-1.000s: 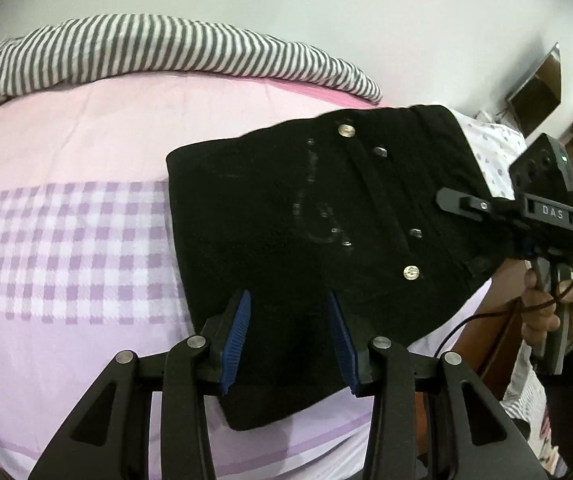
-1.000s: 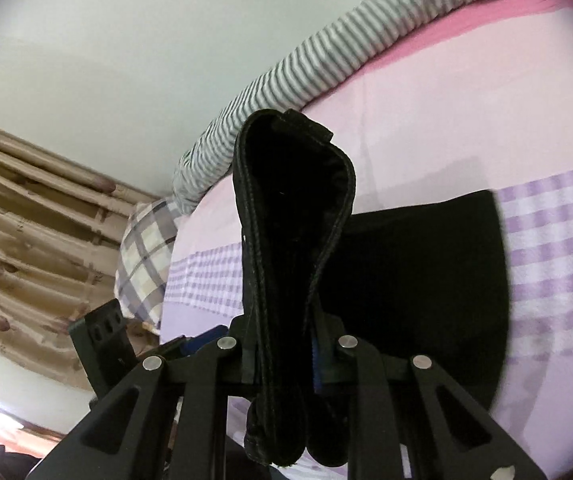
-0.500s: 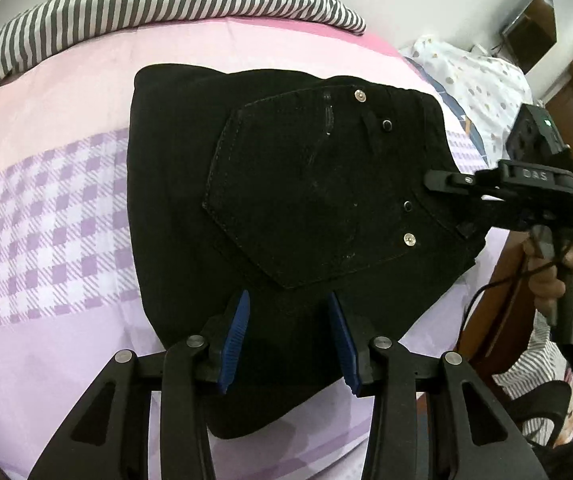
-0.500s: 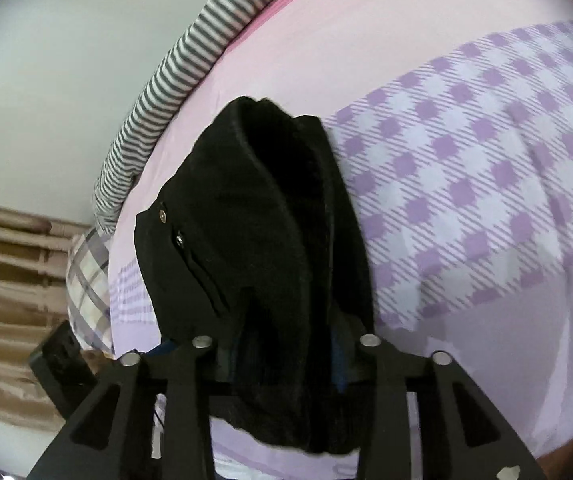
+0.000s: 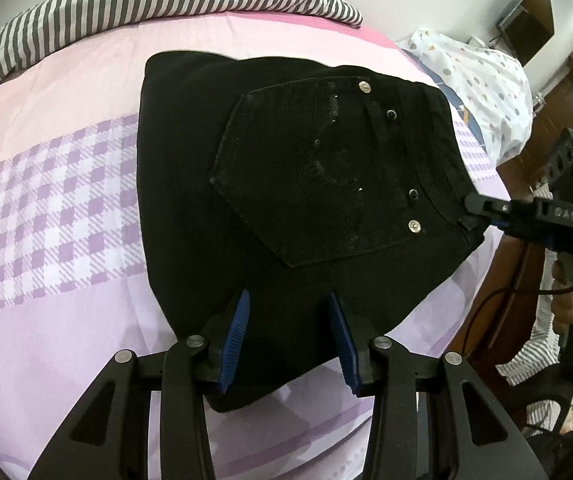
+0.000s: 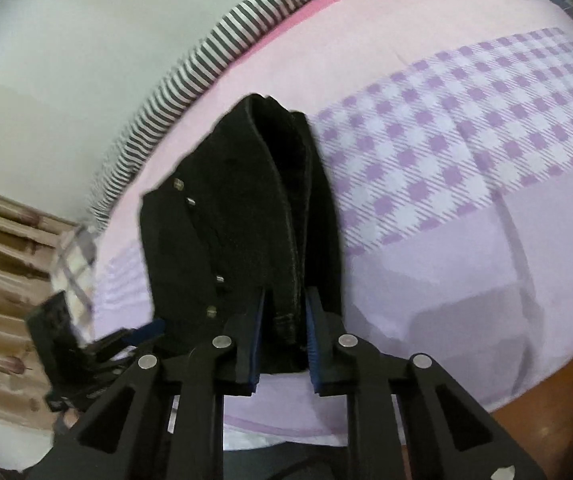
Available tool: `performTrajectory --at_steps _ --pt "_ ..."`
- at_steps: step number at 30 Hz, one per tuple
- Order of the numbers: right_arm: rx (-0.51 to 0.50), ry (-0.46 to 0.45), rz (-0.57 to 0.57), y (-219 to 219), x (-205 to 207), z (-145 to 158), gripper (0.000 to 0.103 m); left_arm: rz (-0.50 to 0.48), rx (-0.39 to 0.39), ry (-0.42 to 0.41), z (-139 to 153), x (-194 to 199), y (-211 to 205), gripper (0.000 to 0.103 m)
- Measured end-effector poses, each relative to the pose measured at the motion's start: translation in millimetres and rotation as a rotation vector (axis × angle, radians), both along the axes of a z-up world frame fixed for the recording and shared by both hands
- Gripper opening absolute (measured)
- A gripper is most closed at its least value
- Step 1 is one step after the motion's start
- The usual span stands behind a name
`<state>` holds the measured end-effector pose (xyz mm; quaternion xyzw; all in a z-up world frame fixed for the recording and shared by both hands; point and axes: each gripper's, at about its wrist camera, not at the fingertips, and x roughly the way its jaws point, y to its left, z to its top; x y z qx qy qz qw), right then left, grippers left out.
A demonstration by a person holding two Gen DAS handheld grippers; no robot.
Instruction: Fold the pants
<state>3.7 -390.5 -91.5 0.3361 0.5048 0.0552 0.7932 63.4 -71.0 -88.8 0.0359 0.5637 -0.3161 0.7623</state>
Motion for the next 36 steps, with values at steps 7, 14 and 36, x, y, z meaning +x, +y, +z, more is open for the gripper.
performTrajectory --at_steps 7,14,36 --pt "-0.031 0.012 0.013 3.2 5.8 -6.6 0.017 0.010 -0.009 -0.004 -1.9 -6.0 0.1 0.043" --pt "-0.040 0.028 -0.035 -0.5 0.2 -7.4 0.038 0.028 0.039 -0.040 3.4 -10.0 -8.7 0.043" --pt "-0.221 0.025 0.023 25.0 -15.2 13.5 0.058 0.086 0.295 -0.166 13.6 -37.0 -20.5 0.052"
